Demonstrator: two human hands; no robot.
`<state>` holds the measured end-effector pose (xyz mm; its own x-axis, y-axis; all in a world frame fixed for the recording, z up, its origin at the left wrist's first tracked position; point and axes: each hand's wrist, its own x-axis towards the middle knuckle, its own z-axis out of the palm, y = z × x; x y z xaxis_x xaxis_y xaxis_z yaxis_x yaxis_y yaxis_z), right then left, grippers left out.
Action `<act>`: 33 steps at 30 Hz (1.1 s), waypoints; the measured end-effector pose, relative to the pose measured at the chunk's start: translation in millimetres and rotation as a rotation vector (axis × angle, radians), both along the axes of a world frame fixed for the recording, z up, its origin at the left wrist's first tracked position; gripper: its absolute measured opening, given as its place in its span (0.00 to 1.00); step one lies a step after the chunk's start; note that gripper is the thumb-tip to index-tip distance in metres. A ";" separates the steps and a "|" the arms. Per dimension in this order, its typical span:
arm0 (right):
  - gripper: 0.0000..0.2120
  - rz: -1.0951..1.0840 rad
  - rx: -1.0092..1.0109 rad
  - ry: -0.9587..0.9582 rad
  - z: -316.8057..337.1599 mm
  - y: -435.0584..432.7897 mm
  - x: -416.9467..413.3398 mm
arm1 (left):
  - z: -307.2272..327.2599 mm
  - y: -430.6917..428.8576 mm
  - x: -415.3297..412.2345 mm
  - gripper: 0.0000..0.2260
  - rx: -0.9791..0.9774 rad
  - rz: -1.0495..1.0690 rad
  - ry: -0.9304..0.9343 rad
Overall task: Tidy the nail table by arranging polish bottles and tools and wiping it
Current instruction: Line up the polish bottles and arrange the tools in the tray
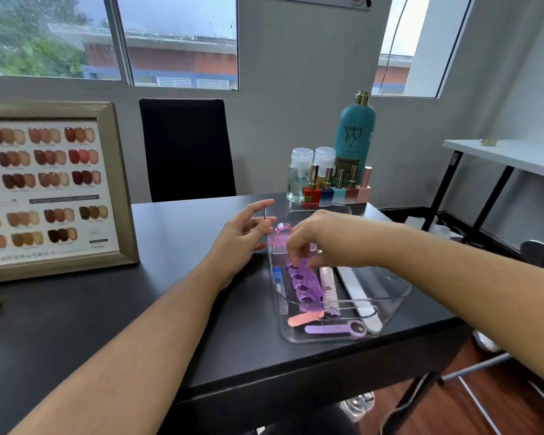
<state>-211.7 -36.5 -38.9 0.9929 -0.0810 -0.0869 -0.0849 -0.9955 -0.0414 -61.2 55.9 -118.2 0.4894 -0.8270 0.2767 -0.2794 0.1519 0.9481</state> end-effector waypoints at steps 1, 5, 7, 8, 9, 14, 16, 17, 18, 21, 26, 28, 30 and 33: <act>0.06 -0.017 0.007 0.005 1.1 -1.8 -1.9 | -0.3 -0.5 0.2 0.16 0.000 -0.001 0.005; 0.08 -0.045 -0.026 0.018 1.3 -3.8 -6.3 | -0.2 -1.0 -0.8 0.16 -0.002 -0.002 -0.003; 0.10 -0.046 -0.059 0.040 1.2 -3.4 -7.2 | 0.2 -0.7 -1.3 0.16 -0.002 -0.001 -0.004; 0.11 -0.044 -0.066 0.048 1.7 -3.0 -7.8 | 0.4 -0.5 -1.5 0.16 -0.001 0.000 -0.004; 0.12 -0.037 -0.072 0.053 2.7 -2.5 -8.1 | 0.7 -0.4 -1.7 0.16 -0.001 0.001 -0.004; 0.11 0.006 -0.196 0.066 3.4 1.2 -4.7 | 2.9 0.8 -4.0 0.16 0.001 0.007 0.003; 0.10 0.022 -0.205 0.110 -1.9 6.6 -0.8 | 3.7 1.3 -4.8 0.17 0.005 0.010 0.001; 0.09 0.025 -0.199 0.132 -4.5 9.0 1.3 | 3.9 1.6 -5.2 0.17 0.007 0.010 -0.002; 0.09 0.018 -0.189 0.148 -5.9 10.5 2.3 | 4.1 1.9 -5.4 0.17 0.008 0.012 -0.005; 0.08 -0.035 -0.111 0.148 -2.5 10.0 -1.0 | 4.5 2.4 -5.6 0.17 0.013 0.014 -0.014; 0.08 -0.045 -0.023 0.028 -6.2 8.2 -6.3 | 4.1 1.9 -5.3 0.17 0.014 0.016 -0.023; 0.08 -0.041 -0.028 0.020 -10.4 9.1 -4.1 | 3.6 1.6 -4.9 0.17 0.009 0.012 -0.026; 0.09 -0.052 -0.016 0.030 -12.7 10.0 -1.1 | 3.2 1.8 -4.5 0.17 0.008 0.008 -0.033; 0.09 -0.074 -0.056 -0.020 -12.1 8.4 3.1 | 2.8 2.3 -3.9 0.16 -0.001 0.005 -0.024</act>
